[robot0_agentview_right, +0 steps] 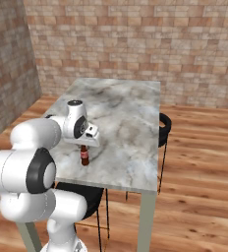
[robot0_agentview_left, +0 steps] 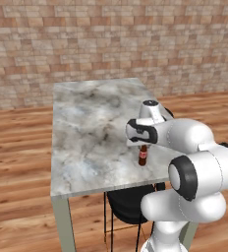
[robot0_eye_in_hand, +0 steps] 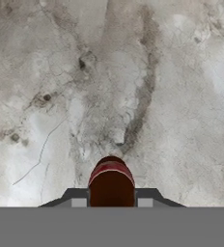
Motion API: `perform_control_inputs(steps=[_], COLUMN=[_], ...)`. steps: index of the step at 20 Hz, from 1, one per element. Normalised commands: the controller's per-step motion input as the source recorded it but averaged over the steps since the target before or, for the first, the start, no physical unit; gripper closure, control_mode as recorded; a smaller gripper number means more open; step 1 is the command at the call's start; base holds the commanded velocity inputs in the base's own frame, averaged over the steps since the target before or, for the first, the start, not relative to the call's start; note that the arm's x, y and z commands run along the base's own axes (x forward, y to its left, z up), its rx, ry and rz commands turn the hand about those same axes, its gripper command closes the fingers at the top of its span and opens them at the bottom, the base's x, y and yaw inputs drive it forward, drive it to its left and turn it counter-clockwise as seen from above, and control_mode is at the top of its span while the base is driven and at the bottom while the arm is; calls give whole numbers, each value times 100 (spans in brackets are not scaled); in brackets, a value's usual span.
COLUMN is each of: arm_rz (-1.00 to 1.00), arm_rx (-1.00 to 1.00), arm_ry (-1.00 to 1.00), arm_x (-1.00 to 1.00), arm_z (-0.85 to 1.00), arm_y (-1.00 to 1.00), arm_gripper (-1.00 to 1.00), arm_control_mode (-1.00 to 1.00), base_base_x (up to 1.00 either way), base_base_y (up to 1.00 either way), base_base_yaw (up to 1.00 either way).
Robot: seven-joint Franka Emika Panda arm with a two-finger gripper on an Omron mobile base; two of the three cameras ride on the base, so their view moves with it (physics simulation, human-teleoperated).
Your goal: Place the large bottle from the dining counter next to the other large bottle outside the sink, and place the small bottle from the dining counter next to the other small bottle inside the sink.
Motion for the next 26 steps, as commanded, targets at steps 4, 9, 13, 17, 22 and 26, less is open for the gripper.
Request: perform_control_inputs(steps=[4,9,13,17,22,26], arm_rz=[0,0,0,0,0,0], arm_rx=[3,5,4,1,0,0], arm_ry=[0,0,-1,0,0,0], arm_x=[-6,-39,-60,-51,-51,-64], arm_z=[56,65,53,46,42,27], arm_y=[-1,0,0,0,0,0], arm_gripper=[100,100,100,100,100,100], arm_control_mode=[-100,-100,-100,-100,-100,-100], base_base_x=[0,0,0,0,0,0], base_base_y=[0,0,0,0,0,0], base_base_yaw=[0,0,0,0,0,0])
